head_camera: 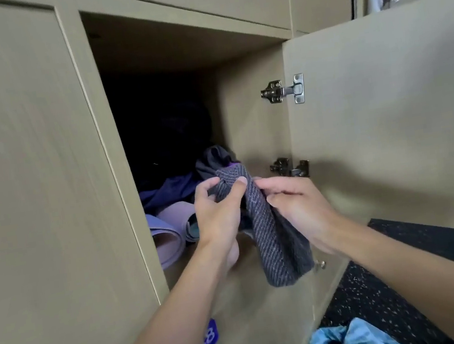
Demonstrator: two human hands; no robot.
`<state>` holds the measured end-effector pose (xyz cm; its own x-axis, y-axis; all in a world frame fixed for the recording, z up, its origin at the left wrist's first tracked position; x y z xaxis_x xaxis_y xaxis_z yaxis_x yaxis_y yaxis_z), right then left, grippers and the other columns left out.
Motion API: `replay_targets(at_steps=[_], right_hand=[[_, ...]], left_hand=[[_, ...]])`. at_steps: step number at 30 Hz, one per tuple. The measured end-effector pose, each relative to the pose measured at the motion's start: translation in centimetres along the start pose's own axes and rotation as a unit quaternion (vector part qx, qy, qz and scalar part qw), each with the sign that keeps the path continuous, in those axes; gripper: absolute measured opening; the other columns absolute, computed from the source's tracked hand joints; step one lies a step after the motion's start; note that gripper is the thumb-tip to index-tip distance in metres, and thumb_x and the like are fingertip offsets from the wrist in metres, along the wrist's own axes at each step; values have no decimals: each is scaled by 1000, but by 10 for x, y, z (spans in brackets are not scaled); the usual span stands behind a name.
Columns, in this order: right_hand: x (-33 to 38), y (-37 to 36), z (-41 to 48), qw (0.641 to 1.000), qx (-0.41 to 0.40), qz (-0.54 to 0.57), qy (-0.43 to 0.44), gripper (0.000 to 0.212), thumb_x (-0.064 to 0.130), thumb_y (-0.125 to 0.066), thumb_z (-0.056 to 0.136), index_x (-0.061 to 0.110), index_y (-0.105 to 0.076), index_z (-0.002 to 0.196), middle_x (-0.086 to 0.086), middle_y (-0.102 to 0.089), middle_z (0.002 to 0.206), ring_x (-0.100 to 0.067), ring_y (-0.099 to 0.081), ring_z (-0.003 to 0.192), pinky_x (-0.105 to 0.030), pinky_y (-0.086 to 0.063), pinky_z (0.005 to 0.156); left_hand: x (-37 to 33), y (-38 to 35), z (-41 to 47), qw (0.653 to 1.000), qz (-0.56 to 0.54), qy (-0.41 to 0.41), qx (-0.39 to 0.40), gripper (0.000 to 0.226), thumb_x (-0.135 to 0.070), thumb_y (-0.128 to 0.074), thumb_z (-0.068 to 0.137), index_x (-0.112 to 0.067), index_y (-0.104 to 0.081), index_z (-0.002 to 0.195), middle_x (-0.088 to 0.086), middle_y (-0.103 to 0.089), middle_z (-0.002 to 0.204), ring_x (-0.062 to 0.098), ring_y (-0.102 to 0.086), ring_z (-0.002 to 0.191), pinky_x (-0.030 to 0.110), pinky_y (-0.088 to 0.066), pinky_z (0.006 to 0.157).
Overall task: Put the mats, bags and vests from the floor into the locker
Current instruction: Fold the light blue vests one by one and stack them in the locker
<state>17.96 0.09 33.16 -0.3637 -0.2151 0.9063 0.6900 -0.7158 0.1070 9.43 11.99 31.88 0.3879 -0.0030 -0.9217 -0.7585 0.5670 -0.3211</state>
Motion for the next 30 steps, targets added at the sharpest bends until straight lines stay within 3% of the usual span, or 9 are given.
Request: replay_targets(at_steps=[6,12,14,16,20,22,26,28,30], right_hand=[[4,-22,34,993,90,-45,66,45,-11,-58,89,10,-61,129,7,-60,135,1,-55,124,-32,-40,112],[-3,-34,77,973,150,-141,106,54,6,-72,85,30,-59,131,26,-47,142,12,-24,140,-27,-19,120],[-5,-35,88,970,148,-140,132,59,7,-76,81,33,-58,131,25,-44,145,9,-28,140,-29,-22,120],[-15,-30,102,973,134,-133,136,75,14,-84,73,39,-50,135,21,-38,148,7,-34,137,-31,-29,118],[-50,-32,126,973,186,-114,80,109,39,-91,54,66,-24,136,20,-32,150,0,-37,137,-37,-34,115],[-56,-40,135,973,194,-77,94,108,26,-90,58,55,-27,141,18,-47,141,-3,-50,128,-40,-43,109],[-53,-43,158,981,94,-75,151,78,20,-84,66,46,-40,124,16,-60,118,-7,-62,108,-39,-52,93],[-46,-38,174,979,5,-89,181,70,22,-86,68,40,-41,119,10,-52,122,3,-53,109,-20,-47,91],[-33,-39,189,972,-67,-73,213,69,23,-84,73,32,-42,126,8,-40,127,14,-44,109,-4,-38,88]], left_hand=[[0,8,27,996,-89,17,-27,41,-19,-73,88,-24,-48,121,6,-71,112,19,-70,88,33,-54,65],[-4,4,53,990,-131,-13,-54,44,-5,-68,90,-21,-47,125,6,-72,107,15,-70,87,37,-56,82],[-2,6,61,986,-146,-23,-74,42,-2,-64,91,-20,-46,125,6,-72,107,16,-69,90,38,-55,87],[-2,10,70,983,-146,-41,-106,40,1,-62,92,-20,-46,122,6,-72,107,11,-68,86,28,-56,80],[0,13,83,977,-119,-82,-156,39,3,-61,92,-20,-47,119,-3,-74,100,3,-68,81,19,-52,75],[2,14,89,975,-113,-95,-165,37,3,-61,92,-21,-48,117,-3,-74,103,4,-69,86,22,-53,79],[-2,22,102,973,-30,-139,-181,28,0,-55,96,-20,-51,114,-1,-69,113,0,-67,91,19,-53,83],[-3,28,103,969,69,-151,-183,28,-7,-56,96,-24,-50,118,-4,-65,117,1,-65,99,20,-52,87],[3,43,103,935,233,-142,-227,30,-25,-60,91,-31,-50,118,-8,-62,120,11,-60,111,35,-47,100]])
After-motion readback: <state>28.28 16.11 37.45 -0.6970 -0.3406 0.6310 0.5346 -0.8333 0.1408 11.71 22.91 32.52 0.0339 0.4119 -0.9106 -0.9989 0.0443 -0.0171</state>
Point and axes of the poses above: each hand's wrist, its own z-axis towards the middle knuckle, its own y-axis out of the back of the hand, x = y × z, the point moved 8 cm from there along z, towards the middle knuckle
